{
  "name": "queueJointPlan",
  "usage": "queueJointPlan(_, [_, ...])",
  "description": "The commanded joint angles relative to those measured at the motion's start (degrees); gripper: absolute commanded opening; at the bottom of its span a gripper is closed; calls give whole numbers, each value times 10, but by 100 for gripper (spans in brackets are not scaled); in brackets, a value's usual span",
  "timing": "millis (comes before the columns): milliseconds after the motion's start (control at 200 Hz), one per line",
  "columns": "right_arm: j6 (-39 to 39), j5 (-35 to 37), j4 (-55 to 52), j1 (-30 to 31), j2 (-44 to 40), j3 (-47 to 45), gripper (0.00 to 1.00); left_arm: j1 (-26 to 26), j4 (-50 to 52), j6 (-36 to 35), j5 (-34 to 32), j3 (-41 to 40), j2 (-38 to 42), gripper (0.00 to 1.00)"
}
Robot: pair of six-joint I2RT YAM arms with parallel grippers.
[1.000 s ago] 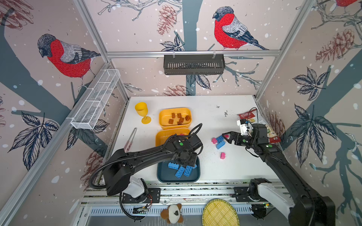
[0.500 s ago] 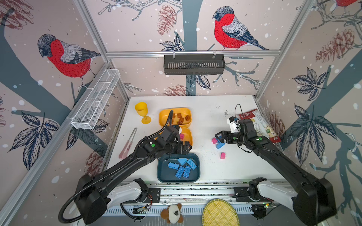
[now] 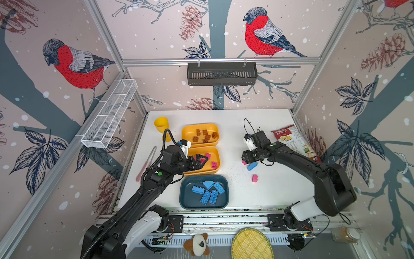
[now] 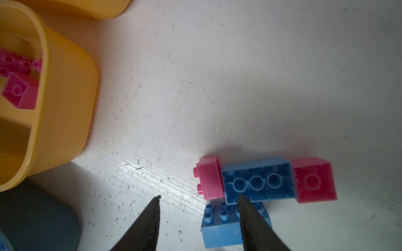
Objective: Sort the legos into containers by color
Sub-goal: Pick up the lego from the center of the table.
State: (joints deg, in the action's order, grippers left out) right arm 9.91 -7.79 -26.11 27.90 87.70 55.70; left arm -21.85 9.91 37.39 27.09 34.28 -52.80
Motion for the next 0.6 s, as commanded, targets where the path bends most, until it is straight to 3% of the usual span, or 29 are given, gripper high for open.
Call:
queueJointPlan(0, [-28, 27, -11, 7, 26, 12, 57, 17, -65, 11, 44, -9, 2, 97])
queueJointPlan(595, [-33, 58, -25, 51, 110, 50, 41, 26, -45, -9, 45, -1, -18, 97])
